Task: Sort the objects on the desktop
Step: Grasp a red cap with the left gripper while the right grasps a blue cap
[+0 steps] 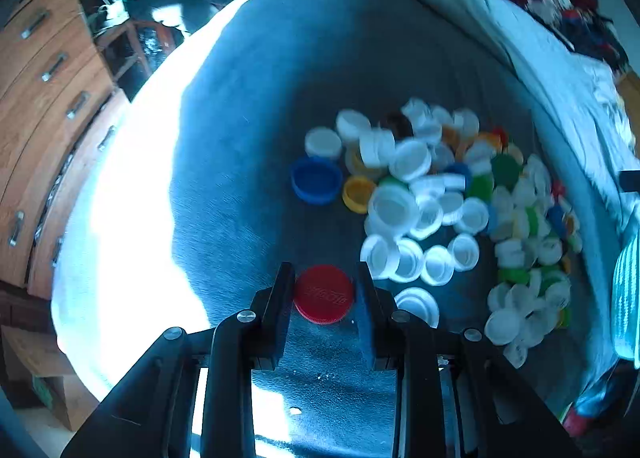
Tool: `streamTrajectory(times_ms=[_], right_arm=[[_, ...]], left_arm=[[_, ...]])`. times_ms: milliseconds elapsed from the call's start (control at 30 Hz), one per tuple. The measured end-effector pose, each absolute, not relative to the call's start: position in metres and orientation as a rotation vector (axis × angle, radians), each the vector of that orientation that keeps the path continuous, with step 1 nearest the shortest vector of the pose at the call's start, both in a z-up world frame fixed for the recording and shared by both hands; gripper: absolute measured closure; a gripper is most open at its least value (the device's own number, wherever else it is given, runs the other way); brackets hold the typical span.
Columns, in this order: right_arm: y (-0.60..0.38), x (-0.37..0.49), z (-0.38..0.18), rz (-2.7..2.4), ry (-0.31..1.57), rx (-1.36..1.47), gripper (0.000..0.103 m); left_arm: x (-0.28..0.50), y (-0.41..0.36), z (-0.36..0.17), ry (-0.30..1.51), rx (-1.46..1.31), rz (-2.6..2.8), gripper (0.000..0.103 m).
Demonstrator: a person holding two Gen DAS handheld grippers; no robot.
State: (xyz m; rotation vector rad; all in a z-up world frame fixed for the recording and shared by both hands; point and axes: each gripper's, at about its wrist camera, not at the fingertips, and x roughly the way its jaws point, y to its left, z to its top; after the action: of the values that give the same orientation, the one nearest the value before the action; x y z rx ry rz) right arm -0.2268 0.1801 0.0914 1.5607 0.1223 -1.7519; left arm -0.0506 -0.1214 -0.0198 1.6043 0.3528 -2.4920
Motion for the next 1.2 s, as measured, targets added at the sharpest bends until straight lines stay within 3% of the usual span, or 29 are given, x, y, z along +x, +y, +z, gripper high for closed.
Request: streamTrajectory(times_ms=[333,667,900,967,1200], right_arm=[[0.011,-0.211,0.023,-1.59,0.284,1.395,0.047],[-0.049,-0.217,-0.043,-1.598,0.402,1.465,0.047],[-0.075,-0.215,-0.054,-1.618,0.522,1.403,0.048],[-0.076,-0.214,-0.053,-1.634,0.561,1.385,0.061],[-0.052,-0.224,-0.015,-1.619,0.387,1.39,0.06]], left_arm=[[-0.071,-0.158,0.002,0.408,1.46,-2.439,0.078],[-0.056,-0.198,-0.012,0.508,1.42,-2.367,0.078],[-0.061,-0.202,-0.016,0.542,1.434,-2.365,0.078],[-0.064,-0.201,-0.015,0.543,1.436,-2.37,0.078],[-0.075,-0.197,0.0,0.542,1.423,-2.404,0.078]])
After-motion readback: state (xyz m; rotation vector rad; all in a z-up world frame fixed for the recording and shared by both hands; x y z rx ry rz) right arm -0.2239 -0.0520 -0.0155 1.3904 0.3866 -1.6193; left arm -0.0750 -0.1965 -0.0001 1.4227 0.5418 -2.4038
